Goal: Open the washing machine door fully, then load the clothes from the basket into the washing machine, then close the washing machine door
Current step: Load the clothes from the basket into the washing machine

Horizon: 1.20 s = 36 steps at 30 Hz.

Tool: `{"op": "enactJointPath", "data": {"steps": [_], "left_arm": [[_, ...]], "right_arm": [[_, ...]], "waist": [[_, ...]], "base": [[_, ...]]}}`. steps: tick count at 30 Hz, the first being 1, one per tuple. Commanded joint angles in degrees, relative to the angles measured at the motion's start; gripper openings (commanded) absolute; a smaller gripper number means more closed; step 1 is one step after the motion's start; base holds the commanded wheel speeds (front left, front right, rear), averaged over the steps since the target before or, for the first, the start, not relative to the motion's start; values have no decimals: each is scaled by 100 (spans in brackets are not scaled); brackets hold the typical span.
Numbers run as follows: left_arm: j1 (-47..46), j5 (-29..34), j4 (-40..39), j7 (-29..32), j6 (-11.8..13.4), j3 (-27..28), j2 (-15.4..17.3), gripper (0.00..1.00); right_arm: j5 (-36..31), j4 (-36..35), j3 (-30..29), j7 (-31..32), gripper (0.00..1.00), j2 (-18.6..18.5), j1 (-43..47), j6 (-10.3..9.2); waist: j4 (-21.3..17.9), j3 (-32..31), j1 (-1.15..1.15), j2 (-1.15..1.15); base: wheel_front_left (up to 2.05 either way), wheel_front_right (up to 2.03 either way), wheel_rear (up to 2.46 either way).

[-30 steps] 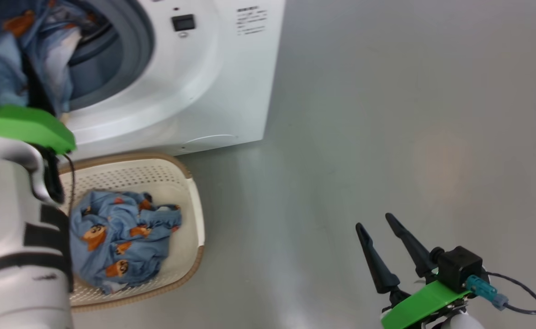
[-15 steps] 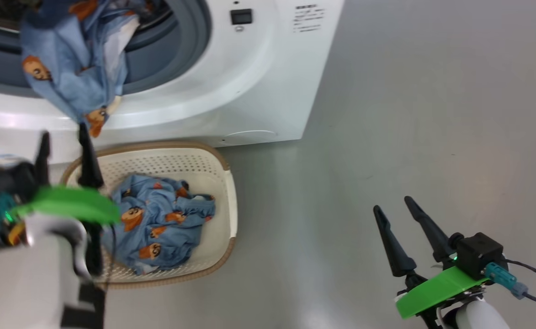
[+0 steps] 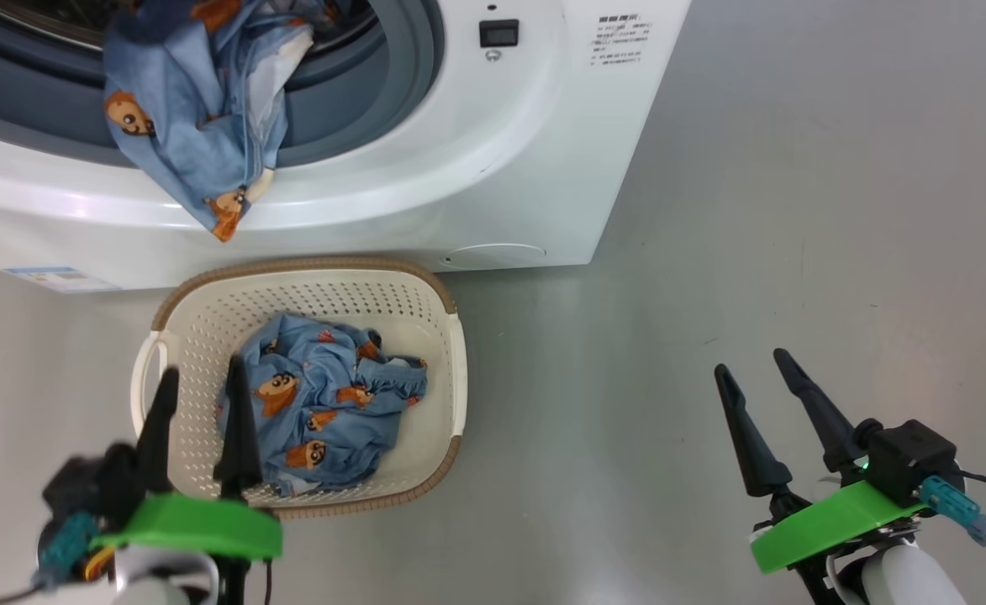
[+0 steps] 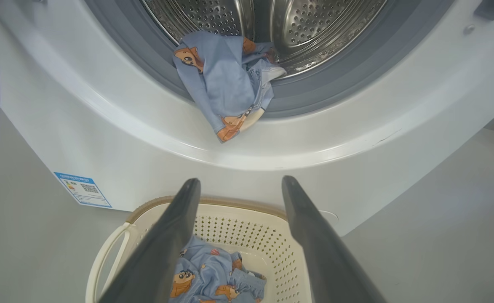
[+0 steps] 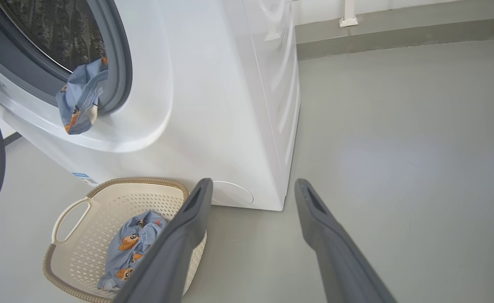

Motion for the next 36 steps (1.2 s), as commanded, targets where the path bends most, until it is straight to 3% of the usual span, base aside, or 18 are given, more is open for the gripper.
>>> {"op": "enactJointPath", "data": {"steps": [1, 9, 22, 36], "left_arm": [[168, -53, -197, -32, 52, 148, 160, 100], [841, -160, -696, -32, 279, 71, 160, 100], [1021, -162, -837, -32, 340, -25, 160, 100], [-114, -187, -331, -32, 49, 242, 328, 100]], "right_arm": [[-72, -146, 92, -28, 100, -35, 52, 10], [-109, -198, -4, -28, 100, -35, 115, 10], [-126, -205, 17, -28, 100, 13, 97, 10], [-74, -176, 154, -28, 100, 55, -62, 10]], "waist": [[-2, -29, 0, 0], [16, -71, 0, 0], [-15, -42, 0, 0], [-317, 123, 0, 0]], "base": [[0, 0, 0], [0, 0, 0], [0, 0, 0], [0, 0, 0]]}}
